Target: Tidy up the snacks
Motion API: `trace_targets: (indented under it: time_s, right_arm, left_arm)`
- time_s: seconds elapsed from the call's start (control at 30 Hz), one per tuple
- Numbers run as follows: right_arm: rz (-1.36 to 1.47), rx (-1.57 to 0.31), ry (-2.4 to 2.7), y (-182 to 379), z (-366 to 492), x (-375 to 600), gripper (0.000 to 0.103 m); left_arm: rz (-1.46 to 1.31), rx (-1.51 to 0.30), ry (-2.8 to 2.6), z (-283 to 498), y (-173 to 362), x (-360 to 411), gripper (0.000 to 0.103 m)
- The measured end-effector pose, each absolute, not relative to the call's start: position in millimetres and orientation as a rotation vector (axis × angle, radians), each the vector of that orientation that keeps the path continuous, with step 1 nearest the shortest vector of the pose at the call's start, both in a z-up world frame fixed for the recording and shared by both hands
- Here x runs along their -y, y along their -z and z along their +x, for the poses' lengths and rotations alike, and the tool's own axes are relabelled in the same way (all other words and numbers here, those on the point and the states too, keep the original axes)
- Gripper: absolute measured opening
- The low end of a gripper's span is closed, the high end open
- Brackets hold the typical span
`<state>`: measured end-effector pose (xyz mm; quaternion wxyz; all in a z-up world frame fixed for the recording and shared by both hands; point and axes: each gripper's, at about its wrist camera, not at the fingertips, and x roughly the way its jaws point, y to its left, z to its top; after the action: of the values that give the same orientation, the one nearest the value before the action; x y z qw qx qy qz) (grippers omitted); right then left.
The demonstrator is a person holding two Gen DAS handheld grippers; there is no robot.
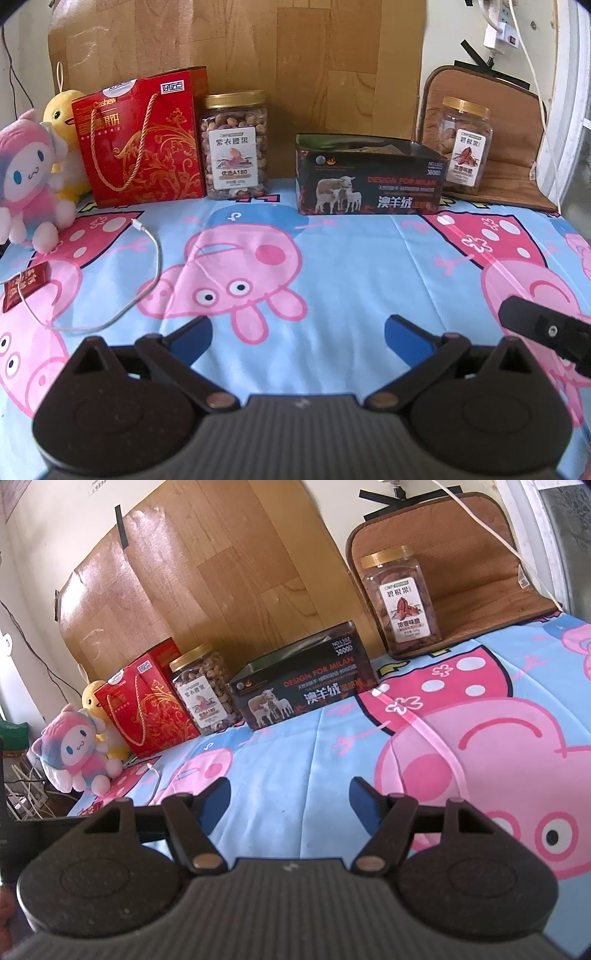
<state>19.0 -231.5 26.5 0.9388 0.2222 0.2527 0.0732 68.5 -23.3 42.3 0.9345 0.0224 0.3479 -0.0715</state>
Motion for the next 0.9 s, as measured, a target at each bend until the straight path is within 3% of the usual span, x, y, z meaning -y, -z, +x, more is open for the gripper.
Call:
trace_targets:
  time_s: [0.9]
  right_arm:
    - [0.457,-0.517,-0.148,-25.7,19.8,231.7,0.073]
  left_arm:
    - [0.04,-0.726,0.15,71.1,-39.7,23.2,0.103]
